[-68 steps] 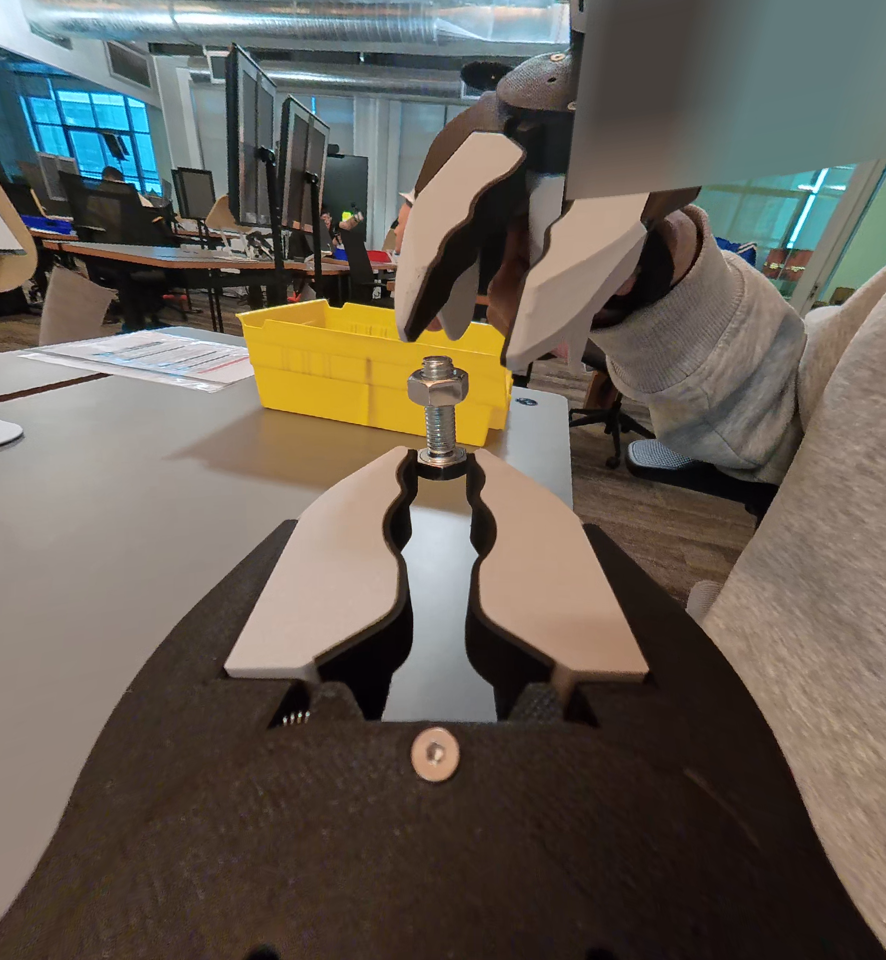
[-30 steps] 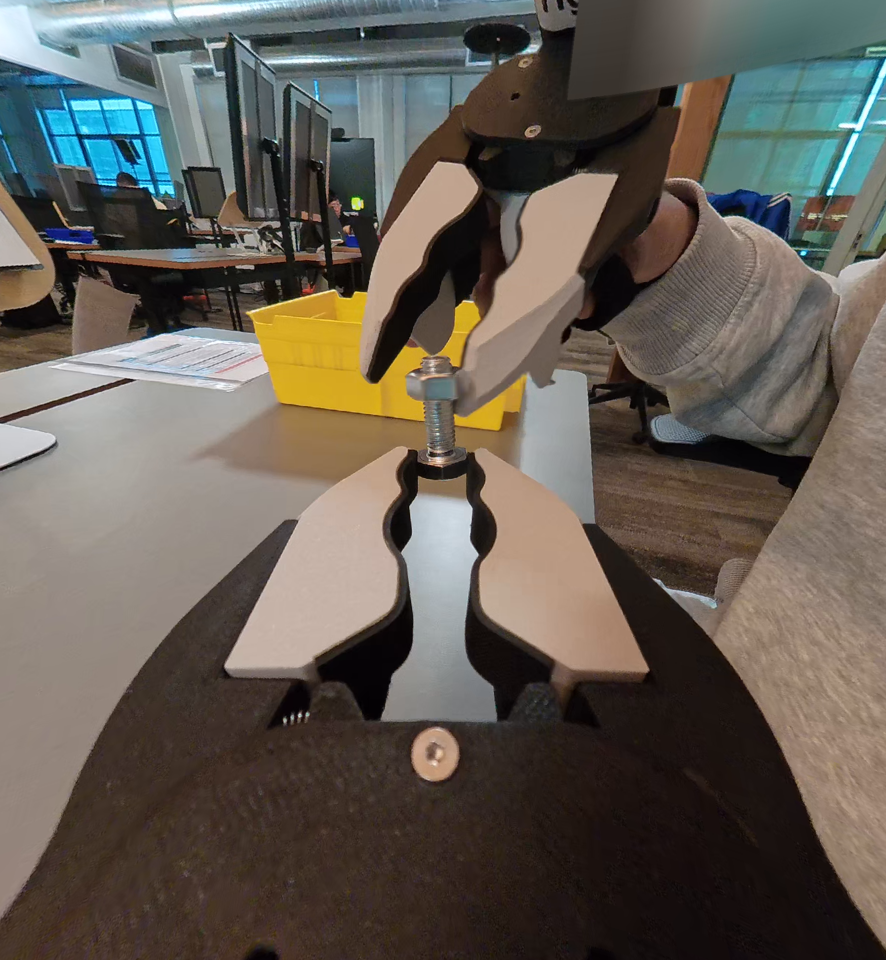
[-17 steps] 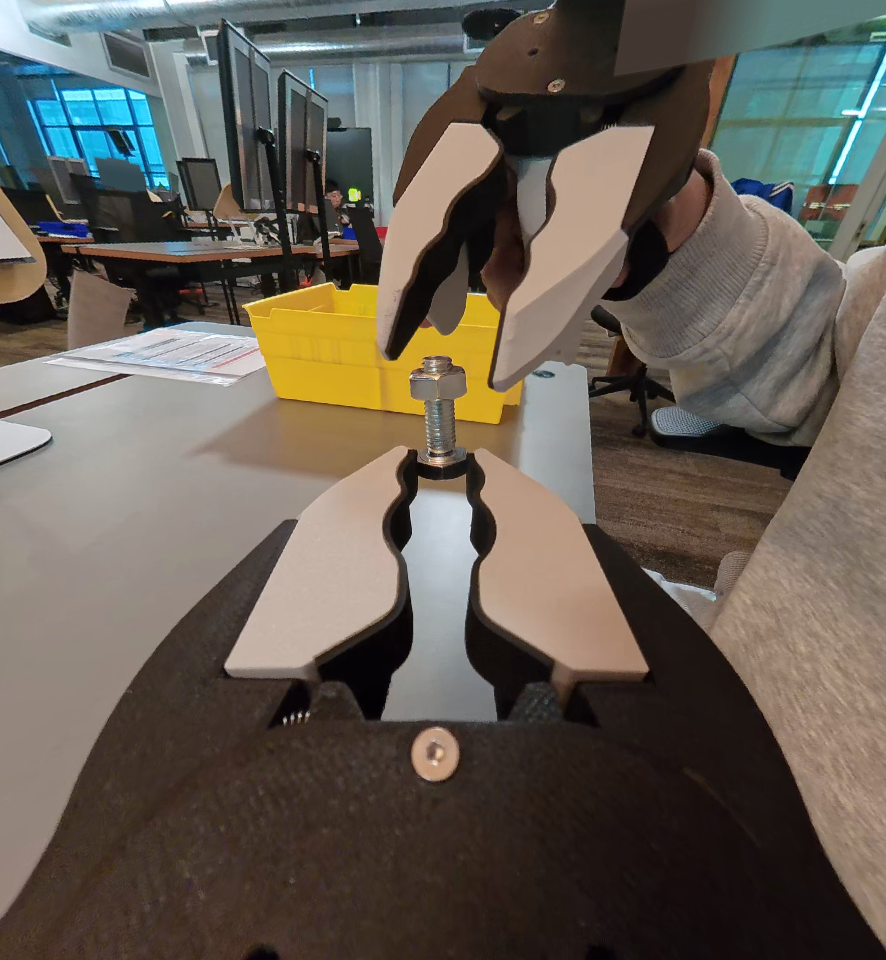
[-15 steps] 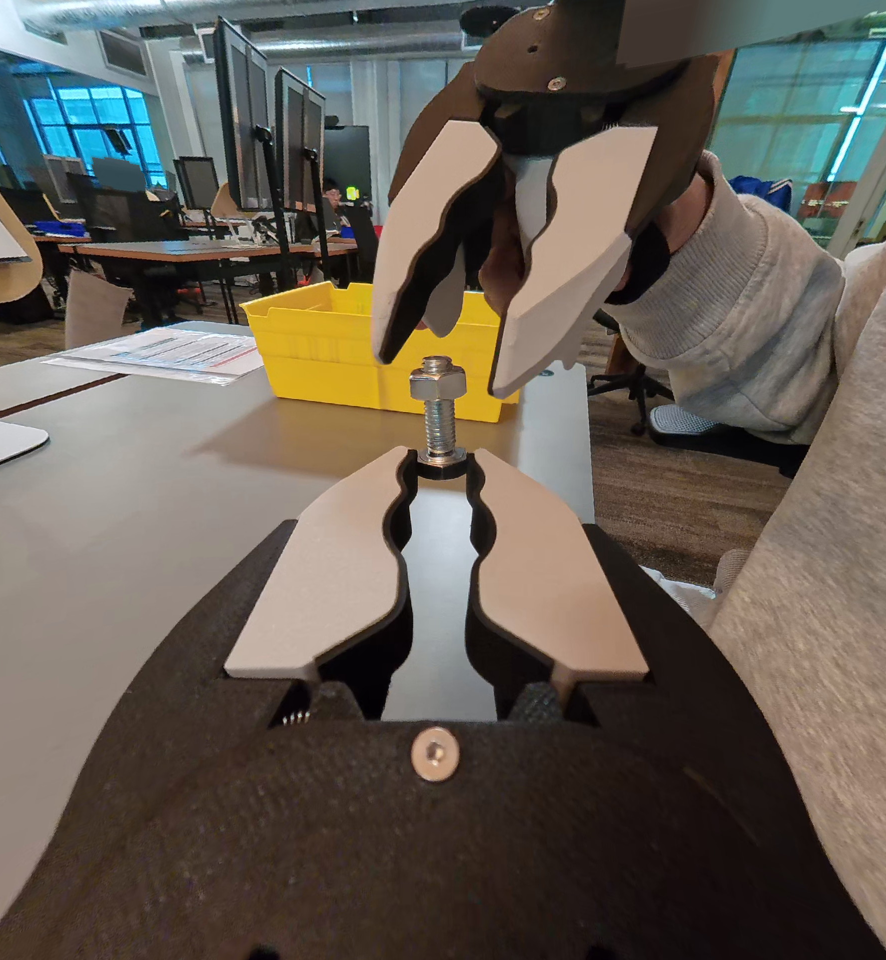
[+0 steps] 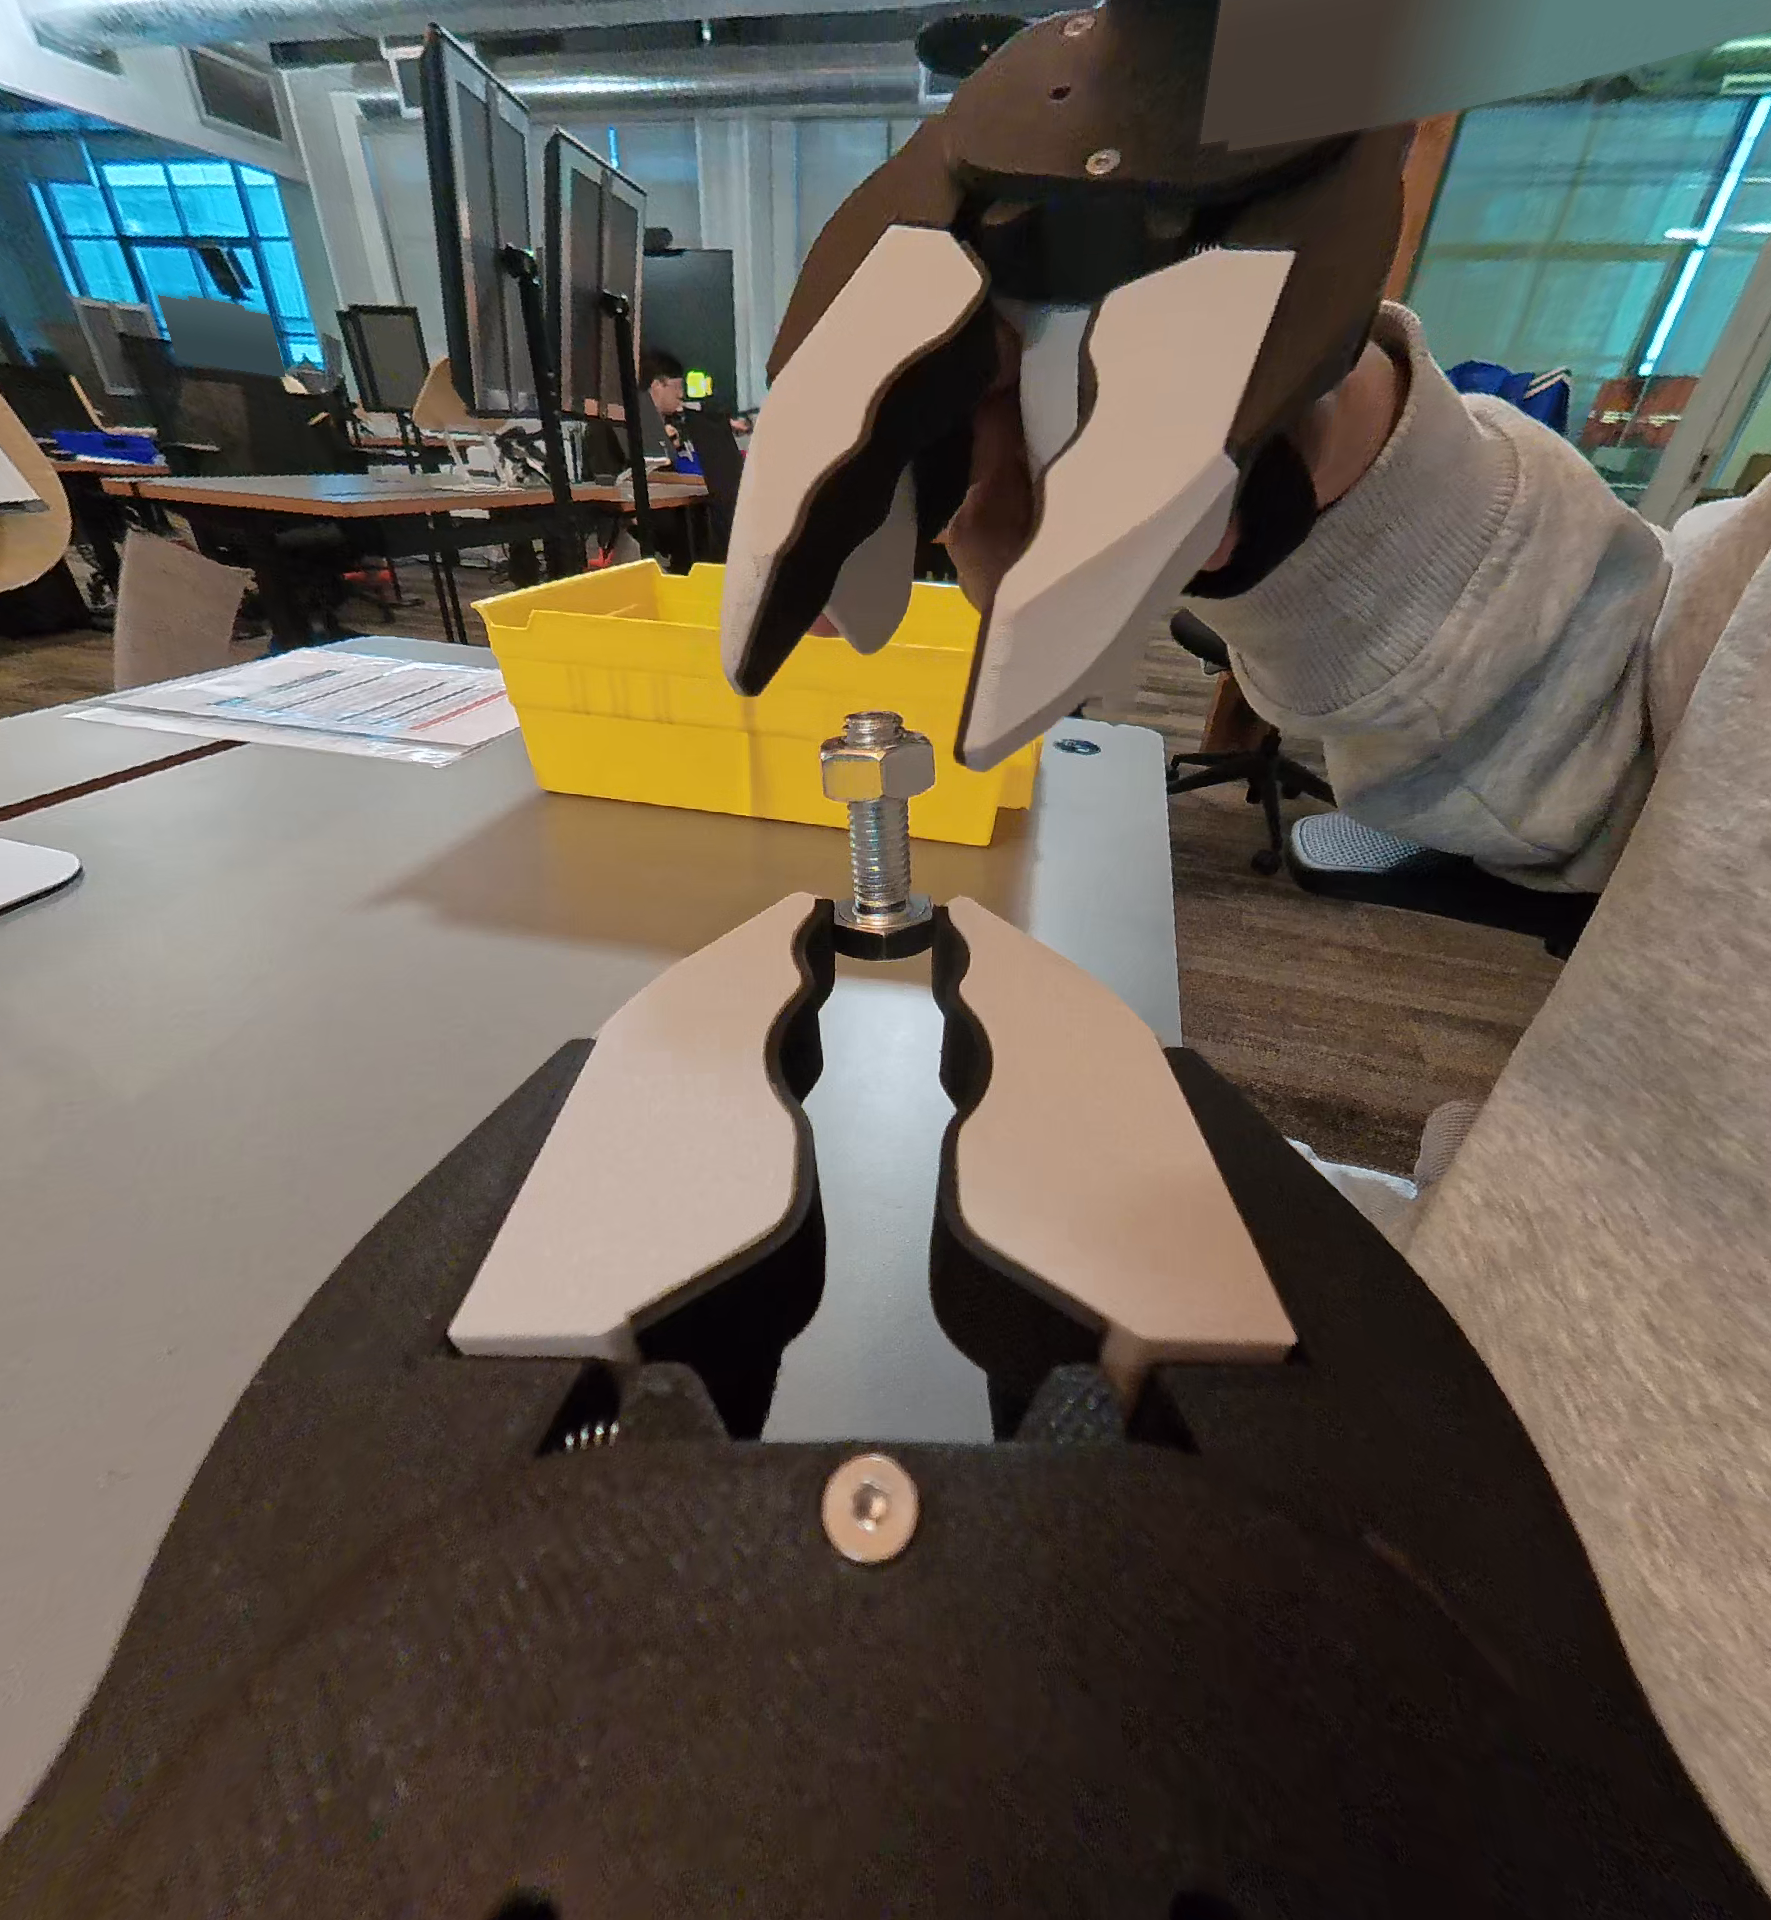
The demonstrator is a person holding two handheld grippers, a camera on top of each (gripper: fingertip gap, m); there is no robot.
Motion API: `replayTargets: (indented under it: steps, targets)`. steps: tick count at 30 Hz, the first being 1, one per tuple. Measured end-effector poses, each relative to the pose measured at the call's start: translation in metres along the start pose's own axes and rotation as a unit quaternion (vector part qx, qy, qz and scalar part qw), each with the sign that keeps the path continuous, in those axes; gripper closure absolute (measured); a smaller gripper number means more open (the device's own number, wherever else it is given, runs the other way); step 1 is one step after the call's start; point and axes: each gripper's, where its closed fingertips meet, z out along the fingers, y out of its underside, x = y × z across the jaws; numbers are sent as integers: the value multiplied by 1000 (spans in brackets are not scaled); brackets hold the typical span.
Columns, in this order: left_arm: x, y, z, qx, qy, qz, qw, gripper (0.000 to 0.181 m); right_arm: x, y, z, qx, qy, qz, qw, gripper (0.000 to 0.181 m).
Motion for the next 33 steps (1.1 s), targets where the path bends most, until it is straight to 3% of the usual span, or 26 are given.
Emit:
replayTargets:
  steps: [7, 16, 33]
  targets:
    - [1, 2, 0, -2, 2, 0, 1000, 163, -2, 1, 9, -1, -1, -2, 1000, 140]
    - [-3, 0, -1, 3, -3, -9, 1000, 163, 22, 13, -2, -20, 37, 24, 999, 145]
    - [-2, 5, 2, -14, 0, -2, 1000, 163, -13, 3, 9, -13, -42, 34, 998, 153]
